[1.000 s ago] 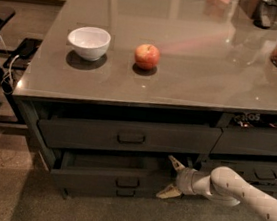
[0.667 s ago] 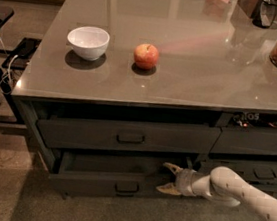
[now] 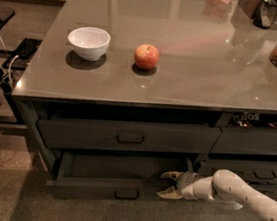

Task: Open middle drawer

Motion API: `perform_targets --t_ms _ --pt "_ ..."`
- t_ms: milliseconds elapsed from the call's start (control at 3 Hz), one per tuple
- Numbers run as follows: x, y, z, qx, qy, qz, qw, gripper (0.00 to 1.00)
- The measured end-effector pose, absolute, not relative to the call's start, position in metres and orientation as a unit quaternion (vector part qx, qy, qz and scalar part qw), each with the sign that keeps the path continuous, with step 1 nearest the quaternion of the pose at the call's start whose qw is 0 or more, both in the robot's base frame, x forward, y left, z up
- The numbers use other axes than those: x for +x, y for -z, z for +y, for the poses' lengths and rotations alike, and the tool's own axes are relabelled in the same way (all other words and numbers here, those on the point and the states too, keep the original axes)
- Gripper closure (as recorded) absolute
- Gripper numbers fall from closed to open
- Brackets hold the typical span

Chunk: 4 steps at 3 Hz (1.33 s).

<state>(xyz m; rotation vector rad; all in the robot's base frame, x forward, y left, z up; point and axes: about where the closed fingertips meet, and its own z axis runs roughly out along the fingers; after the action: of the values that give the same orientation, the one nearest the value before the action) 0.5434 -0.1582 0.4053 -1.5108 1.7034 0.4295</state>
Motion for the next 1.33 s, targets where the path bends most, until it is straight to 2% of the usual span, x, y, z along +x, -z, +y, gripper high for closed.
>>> perform_targets --t_ms 333,667,1000,1333 --pt "0.541 -0.408 -0.158 -0.597 -0.17 0.674 0.401 1.0" --pt "0.531 -0.406 -0.162 -0.596 -0.17 0.674 0.402 1.0" --pt "0.528 -0.408 -0.161 -0.596 -0.17 0.674 0.402 0.81" --pt "0.528 -0.408 -0.161 -0.596 -0.17 0.674 0.402 0.58"
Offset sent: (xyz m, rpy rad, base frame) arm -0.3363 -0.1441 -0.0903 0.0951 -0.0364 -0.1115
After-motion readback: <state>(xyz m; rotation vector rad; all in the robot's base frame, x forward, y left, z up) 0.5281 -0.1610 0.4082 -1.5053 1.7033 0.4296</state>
